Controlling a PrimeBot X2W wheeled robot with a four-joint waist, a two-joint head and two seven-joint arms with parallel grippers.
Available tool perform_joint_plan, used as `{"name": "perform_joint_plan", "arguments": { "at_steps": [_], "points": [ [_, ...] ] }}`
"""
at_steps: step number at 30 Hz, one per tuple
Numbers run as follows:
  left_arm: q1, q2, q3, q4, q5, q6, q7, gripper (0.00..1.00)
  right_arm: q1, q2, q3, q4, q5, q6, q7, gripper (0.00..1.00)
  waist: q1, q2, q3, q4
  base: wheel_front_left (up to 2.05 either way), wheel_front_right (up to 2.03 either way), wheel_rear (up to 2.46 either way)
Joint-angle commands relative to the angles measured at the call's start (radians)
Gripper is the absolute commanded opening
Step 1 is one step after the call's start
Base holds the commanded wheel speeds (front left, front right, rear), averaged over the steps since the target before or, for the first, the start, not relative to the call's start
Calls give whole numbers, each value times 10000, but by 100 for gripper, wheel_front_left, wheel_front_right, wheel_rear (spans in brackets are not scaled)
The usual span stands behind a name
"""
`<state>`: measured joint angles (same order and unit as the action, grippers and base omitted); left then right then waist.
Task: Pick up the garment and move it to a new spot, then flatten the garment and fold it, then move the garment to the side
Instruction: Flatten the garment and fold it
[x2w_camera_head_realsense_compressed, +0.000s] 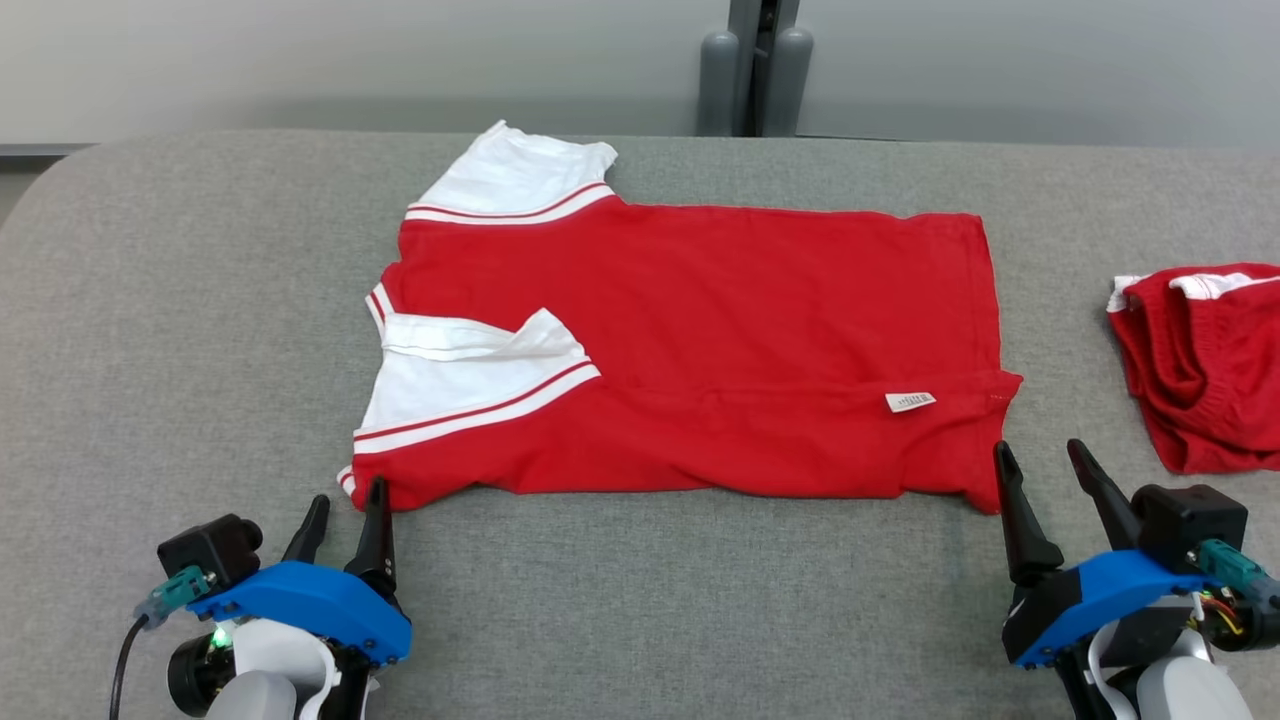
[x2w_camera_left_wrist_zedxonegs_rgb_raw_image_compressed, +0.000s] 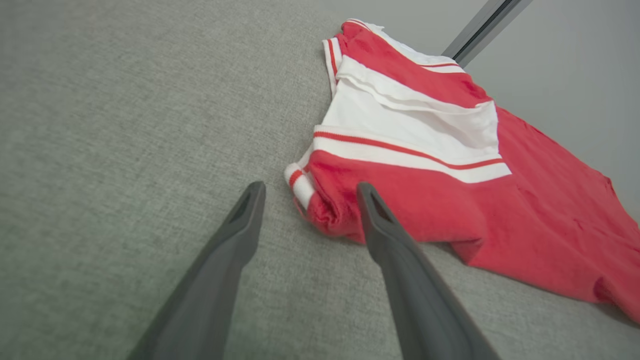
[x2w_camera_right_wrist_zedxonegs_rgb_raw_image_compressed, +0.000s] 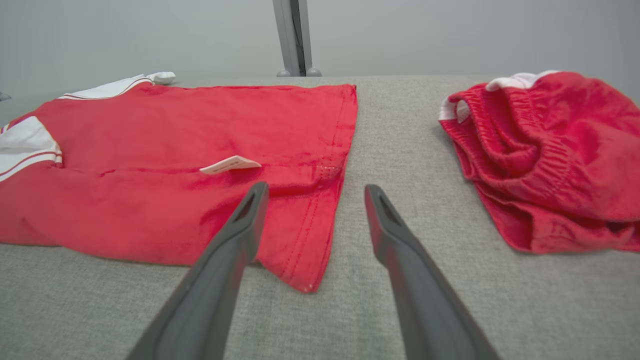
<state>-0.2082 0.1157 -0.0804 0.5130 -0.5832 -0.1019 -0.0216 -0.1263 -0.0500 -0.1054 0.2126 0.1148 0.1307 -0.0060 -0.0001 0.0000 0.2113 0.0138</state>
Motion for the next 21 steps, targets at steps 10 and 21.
{"name": "perform_joint_plan", "arguments": {
  "at_steps": [10, 21],
  "points": [
    [-776, -14, -70, 527, -76, -77, -495, 0, -604, -11, 153, 880, 218, 1, 175, 100, 1, 0, 283, -163, 0, 0, 0],
    [-1054, 36, -343, 559, 49, -172, -1310, 0, -1307, -9, 408, 2904, 590, 1, 158, 2, 1, 0, 194, 145, 0, 0, 0]
  ]
}}
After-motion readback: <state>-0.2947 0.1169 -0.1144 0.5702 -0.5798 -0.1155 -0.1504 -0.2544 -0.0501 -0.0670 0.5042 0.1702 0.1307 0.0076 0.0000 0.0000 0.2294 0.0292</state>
